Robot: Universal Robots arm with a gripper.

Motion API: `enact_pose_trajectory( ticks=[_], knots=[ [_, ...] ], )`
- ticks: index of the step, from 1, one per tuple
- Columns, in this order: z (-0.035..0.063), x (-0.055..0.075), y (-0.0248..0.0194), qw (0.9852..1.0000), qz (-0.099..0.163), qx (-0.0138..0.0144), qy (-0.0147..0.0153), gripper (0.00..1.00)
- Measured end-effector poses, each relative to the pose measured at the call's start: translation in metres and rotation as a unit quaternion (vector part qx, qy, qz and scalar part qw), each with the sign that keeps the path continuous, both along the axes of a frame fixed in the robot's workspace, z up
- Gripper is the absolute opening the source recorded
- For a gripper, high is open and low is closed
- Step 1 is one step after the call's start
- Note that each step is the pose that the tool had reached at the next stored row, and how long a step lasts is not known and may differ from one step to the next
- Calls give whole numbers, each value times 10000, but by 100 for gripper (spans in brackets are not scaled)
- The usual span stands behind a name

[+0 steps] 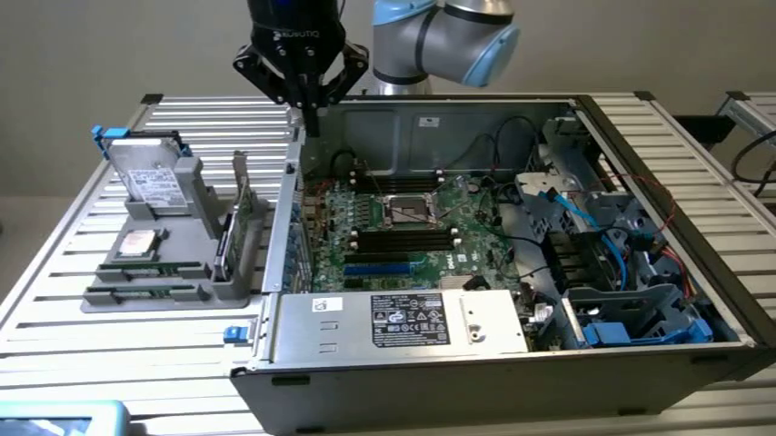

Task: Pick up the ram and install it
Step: 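Reach for the ram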

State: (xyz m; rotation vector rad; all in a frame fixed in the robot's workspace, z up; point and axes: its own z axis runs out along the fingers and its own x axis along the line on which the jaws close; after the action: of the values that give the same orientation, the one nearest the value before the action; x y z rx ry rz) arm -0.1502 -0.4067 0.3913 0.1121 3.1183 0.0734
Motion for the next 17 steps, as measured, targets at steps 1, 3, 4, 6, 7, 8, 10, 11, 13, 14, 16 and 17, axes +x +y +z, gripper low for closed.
enact_pose_trajectory(
  ticks=[1,3,4,6,7,8,10,11,13,14,16,17],
  knots=[
    [0,-45,0,10000,0,0,0,11],
    [-1,-137,0,10000,-1,0,0,11],
    [-1,-181,0,10000,0,0,0,11],
    [-5,-266,0,10000,-1,0,2,11],
    [-9,-299,-3,10000,-1,0,4,11],
    [-15,-325,-9,10000,0,-1,5,11],
    [-28,-361,-28,10000,-1,-2,12,11],
    [-35,-372,-39,10000,0,-1,16,11],
    [-49,-396,-66,10000,0,-1,25,11],
    [-55,-412,-78,10000,0,-1,28,11],
    [-71,-456,-103,10000,0,-1,32,11],
    [-78,-485,-115,10000,0,-1,32,11]
  ],
)
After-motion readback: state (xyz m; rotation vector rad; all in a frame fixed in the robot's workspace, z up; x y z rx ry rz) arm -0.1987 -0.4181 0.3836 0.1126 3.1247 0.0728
